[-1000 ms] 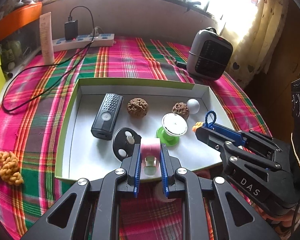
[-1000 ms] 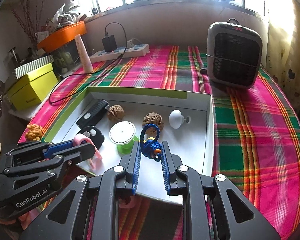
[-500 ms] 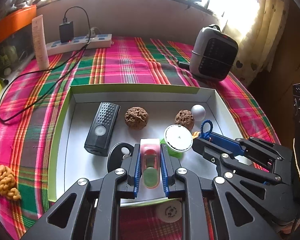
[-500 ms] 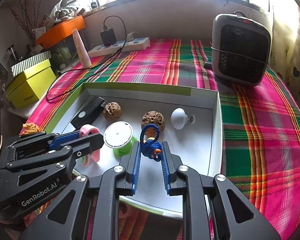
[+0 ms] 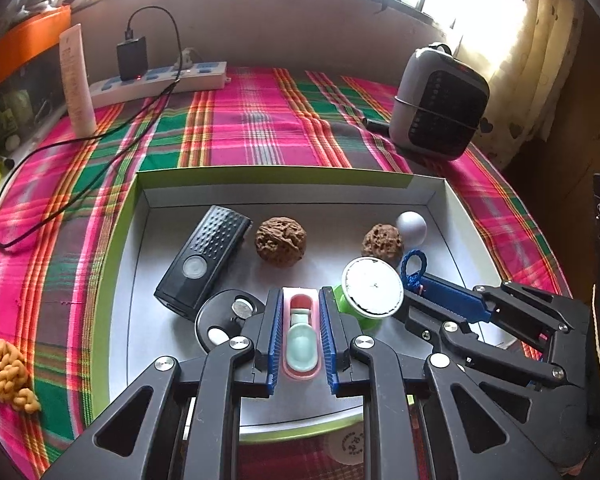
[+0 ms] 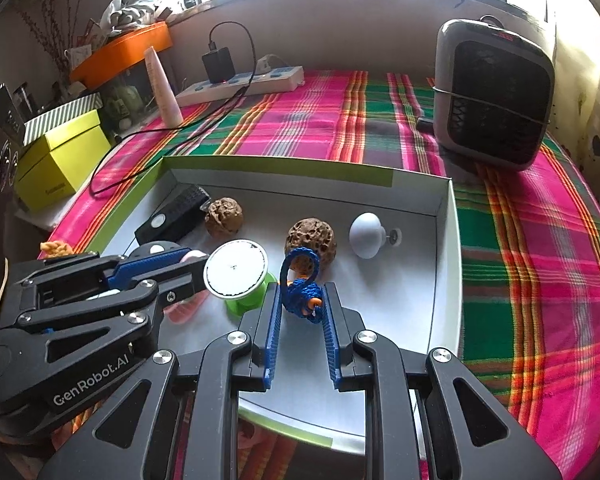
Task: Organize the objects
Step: 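Open both tools to drop the pink clip and blue lanyard in the box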
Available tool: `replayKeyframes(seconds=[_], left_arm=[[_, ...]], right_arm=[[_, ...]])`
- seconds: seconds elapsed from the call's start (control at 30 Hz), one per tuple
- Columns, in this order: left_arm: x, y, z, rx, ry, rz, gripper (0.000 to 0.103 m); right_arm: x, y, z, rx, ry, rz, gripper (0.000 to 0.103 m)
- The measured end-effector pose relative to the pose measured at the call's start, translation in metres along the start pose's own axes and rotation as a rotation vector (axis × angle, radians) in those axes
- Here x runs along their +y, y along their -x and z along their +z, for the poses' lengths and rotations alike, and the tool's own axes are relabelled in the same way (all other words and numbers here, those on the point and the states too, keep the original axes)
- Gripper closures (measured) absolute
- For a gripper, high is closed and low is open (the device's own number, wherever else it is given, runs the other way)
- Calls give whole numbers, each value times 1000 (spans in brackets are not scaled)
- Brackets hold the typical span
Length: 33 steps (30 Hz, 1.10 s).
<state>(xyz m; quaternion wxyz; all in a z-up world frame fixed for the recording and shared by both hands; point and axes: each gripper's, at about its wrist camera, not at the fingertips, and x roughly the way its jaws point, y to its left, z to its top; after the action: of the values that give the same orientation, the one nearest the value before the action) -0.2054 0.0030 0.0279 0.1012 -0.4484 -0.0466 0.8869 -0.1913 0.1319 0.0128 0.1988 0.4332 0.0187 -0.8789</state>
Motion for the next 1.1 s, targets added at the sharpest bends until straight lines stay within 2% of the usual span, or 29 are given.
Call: replayKeyframes(seconds=[0.4, 0.9, 1.1], left_arm=[[5, 0, 1, 5, 9, 12, 85], [10, 2, 0, 4, 28, 18, 71], [13, 7, -4, 2, 38, 23, 66]], right_arm=[[6, -6, 3, 5, 4, 16, 82], [8, -5, 0, 7, 23, -1, 81], [5, -2, -1, 4, 17, -7, 72]])
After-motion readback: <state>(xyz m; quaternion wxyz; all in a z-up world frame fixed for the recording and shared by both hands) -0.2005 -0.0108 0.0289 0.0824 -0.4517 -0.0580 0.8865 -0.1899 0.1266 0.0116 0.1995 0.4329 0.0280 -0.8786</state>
